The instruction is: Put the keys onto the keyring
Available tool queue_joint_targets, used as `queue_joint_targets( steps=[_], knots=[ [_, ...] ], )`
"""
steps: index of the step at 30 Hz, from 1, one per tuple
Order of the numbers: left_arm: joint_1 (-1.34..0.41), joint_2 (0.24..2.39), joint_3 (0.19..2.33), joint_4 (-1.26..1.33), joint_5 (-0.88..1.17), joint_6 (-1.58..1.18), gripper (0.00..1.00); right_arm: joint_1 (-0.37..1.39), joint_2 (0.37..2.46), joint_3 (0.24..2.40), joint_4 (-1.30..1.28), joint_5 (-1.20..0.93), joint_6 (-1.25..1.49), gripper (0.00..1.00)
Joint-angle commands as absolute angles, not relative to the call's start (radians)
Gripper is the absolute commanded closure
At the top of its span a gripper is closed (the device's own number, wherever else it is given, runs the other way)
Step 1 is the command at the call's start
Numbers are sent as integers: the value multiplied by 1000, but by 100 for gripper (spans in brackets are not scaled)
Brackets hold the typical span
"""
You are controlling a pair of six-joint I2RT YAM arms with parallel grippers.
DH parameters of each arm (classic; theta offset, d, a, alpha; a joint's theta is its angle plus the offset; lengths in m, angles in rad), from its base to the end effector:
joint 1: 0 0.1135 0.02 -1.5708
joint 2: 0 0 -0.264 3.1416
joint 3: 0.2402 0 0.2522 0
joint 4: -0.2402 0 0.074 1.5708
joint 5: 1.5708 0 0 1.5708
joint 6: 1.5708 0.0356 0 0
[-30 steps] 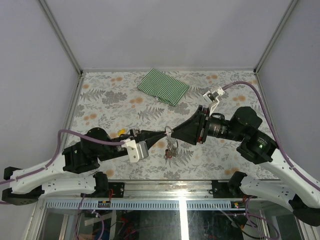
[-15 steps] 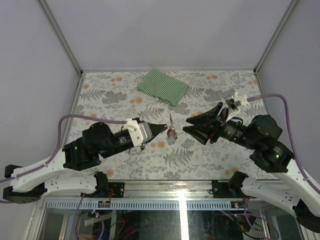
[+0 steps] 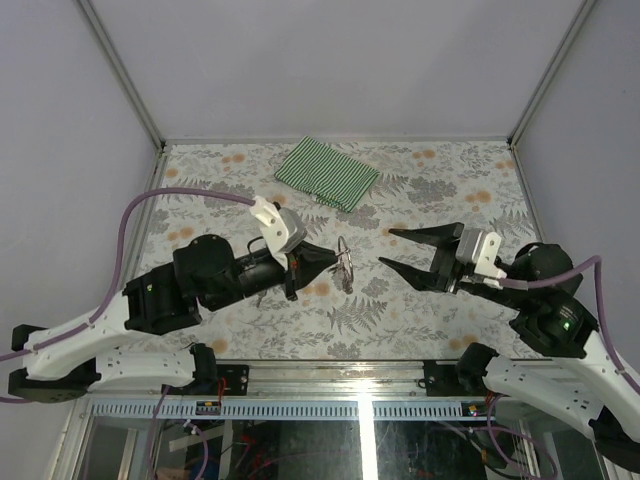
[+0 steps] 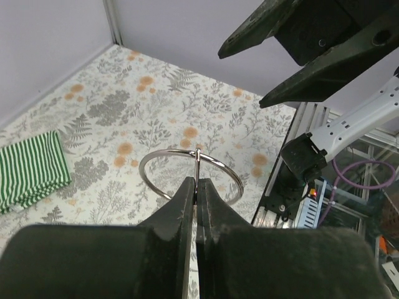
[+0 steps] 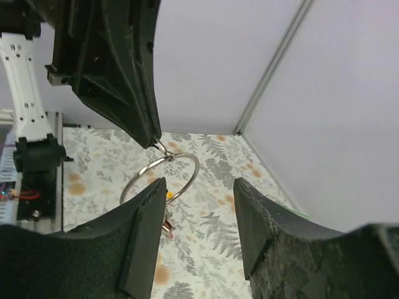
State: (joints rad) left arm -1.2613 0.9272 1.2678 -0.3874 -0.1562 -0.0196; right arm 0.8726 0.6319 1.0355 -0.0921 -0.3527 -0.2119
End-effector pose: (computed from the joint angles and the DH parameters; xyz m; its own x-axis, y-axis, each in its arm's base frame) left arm 0.0605 -0.1712 0.4580 -0.0317 0.0358 -0.9989 0.8931 0.4497 -0.0123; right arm 0.0619 0.0929 0.4537 0.3883 0.1556 -0.9083 -0.8680 0.3929 -0.3037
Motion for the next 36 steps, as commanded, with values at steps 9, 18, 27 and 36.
queue_joint_targets(
  steps=[9,18,27,36],
  knots=[
    [-1159,1057,1446,-595,-82,-96,100,874,712,1051,-61,-472,-480,47],
    [-1099,1051,1433,-572,6,-129,100,875,748,1014,-67,-497,-630,46],
    [-1091,1052,1436,-570,23,-141,100,915,773,986,-14,-476,-729,48],
    [-1085,1062,1446,-581,18,-147,100,1088,811,985,-4,-247,-824,48]
  ],
)
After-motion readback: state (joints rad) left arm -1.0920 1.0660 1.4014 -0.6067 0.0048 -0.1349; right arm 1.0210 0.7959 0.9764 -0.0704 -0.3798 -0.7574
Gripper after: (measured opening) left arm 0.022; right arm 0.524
